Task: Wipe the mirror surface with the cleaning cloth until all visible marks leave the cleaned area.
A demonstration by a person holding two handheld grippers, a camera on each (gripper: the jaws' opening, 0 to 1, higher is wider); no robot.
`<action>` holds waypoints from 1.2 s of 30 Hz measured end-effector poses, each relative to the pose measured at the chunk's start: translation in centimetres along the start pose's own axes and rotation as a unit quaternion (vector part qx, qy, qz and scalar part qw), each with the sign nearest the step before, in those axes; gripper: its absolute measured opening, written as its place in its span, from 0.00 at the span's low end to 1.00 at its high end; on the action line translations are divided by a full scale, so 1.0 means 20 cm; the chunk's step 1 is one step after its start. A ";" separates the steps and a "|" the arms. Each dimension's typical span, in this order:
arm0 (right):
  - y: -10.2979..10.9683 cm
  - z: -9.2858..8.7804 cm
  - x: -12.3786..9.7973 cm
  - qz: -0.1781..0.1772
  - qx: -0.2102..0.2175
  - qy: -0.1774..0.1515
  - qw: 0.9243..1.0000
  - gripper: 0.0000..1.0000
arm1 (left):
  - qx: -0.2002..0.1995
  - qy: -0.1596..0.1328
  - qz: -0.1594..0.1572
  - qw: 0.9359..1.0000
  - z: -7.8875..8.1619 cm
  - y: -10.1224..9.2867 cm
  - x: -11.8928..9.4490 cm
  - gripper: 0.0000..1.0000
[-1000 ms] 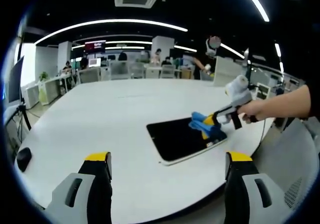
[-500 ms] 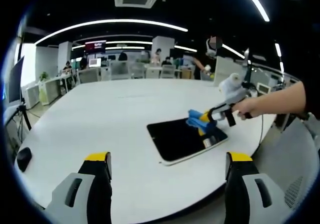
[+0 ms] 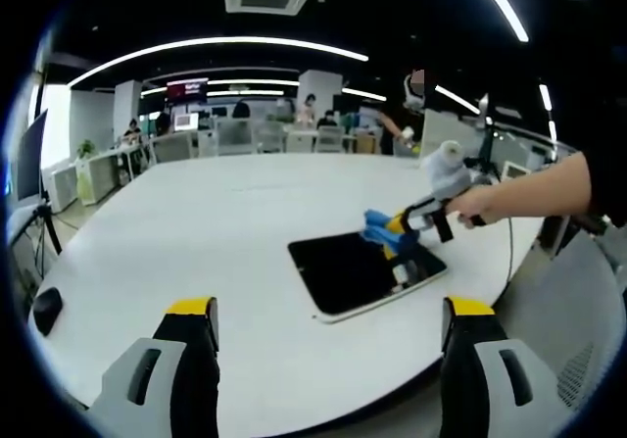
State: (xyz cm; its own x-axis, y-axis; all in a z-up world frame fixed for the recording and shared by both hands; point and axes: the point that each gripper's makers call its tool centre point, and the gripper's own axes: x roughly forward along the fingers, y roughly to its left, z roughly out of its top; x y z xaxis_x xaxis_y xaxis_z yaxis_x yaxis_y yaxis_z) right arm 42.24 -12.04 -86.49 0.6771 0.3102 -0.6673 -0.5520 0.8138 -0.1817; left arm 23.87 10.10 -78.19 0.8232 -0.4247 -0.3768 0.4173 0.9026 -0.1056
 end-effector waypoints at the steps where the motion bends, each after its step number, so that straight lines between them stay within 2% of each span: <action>1: 0.00 0.00 0.00 -0.002 -0.003 0.000 1.000 0.01 | 0.000 0.000 0.000 1.000 0.00 0.00 0.00 0.94; 15: -0.01 0.01 0.01 -0.007 -0.019 -0.007 1.000 0.01 | -0.001 -0.002 0.000 1.000 0.00 0.00 0.00 0.94; 18: -0.01 0.01 0.02 -0.011 -0.036 -0.011 0.999 0.01 | -0.001 -0.001 0.000 1.000 0.00 0.00 0.00 0.94; 24: -0.01 0.02 0.01 -0.009 -0.028 -0.006 1.000 0.01 | -0.002 0.002 -0.001 1.000 0.00 0.00 0.00 0.92; 29: -0.01 0.01 -0.01 0.001 -0.022 0.001 1.000 0.01 | -0.002 0.002 -0.001 1.000 0.00 0.00 0.00 0.93; 32: -0.03 0.00 -0.03 -0.004 -0.035 0.007 0.999 0.01 | -0.001 0.002 -0.002 1.000 0.00 0.00 0.00 0.93; 36: -0.06 0.00 -0.07 -0.008 -0.029 0.005 1.000 0.01 | -0.002 0.002 -0.002 1.000 0.00 0.00 0.00 0.93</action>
State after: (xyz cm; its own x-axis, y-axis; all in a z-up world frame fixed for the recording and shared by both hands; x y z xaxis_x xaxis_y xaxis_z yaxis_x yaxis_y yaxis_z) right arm 41.92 -13.57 -85.34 0.6816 0.2918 -0.6710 -0.5686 0.7884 -0.2347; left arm 23.88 10.02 -78.28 0.8200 -0.4285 -0.3795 0.4197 0.9009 -0.1105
